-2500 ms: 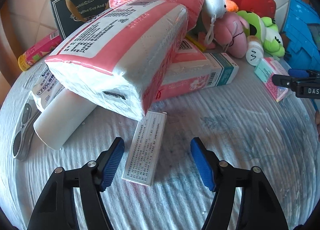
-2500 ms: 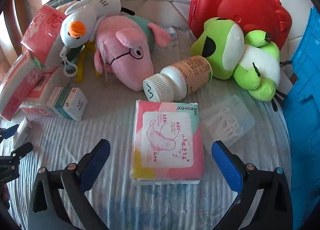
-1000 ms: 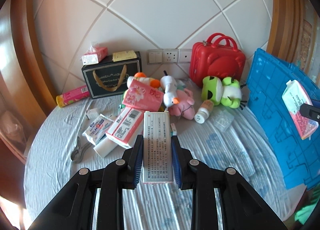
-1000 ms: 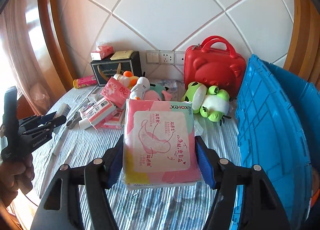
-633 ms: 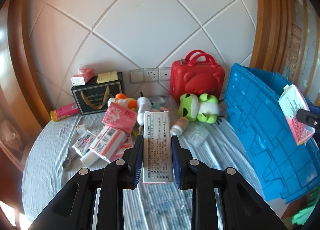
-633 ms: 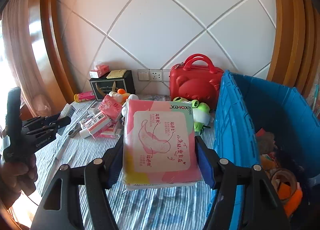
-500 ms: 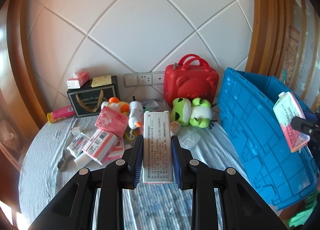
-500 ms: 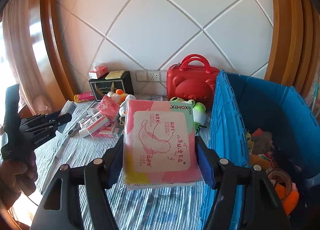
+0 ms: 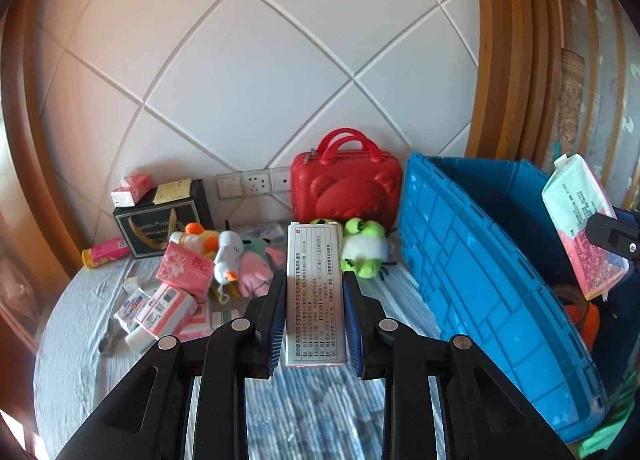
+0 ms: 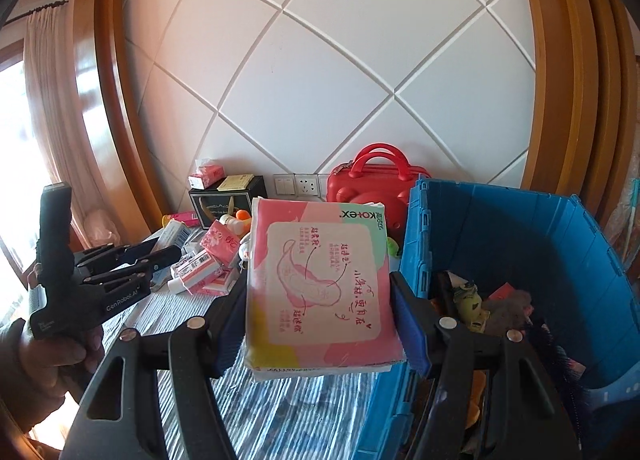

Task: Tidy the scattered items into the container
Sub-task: 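Carry the white box and pink pad pack with both grippers over the crate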

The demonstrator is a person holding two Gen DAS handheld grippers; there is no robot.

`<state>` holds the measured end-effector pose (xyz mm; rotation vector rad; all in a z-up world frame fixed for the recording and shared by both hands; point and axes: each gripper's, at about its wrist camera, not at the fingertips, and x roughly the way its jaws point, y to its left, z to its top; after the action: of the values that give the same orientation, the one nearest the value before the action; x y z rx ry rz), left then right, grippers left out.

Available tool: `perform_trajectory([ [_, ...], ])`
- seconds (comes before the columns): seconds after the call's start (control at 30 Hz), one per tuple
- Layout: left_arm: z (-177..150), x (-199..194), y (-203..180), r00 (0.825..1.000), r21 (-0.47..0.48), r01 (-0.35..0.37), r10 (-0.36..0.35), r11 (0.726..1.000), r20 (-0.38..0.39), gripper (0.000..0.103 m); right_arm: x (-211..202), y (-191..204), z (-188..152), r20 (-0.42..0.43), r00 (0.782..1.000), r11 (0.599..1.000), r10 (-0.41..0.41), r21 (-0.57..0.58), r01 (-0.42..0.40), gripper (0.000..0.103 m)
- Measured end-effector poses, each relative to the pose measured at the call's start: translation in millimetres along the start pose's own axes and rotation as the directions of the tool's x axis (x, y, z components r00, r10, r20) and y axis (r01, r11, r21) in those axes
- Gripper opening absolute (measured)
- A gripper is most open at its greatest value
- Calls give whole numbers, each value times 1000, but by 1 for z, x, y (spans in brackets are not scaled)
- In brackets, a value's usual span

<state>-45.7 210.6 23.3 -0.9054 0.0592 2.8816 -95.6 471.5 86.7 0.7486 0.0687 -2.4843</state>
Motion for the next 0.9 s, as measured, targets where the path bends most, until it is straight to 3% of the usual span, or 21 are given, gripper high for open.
perform_trajectory([
  [0.43, 35, -6, -88, 998, 69, 42, -46, 997, 50, 26, -40, -73, 1, 43, 999, 999, -8, 51, 6, 65],
  [0.9, 64, 6, -198, 983, 187, 165, -177, 968, 47, 26, -75, -152, -20, 35, 995, 983, -89, 162, 83, 65],
])
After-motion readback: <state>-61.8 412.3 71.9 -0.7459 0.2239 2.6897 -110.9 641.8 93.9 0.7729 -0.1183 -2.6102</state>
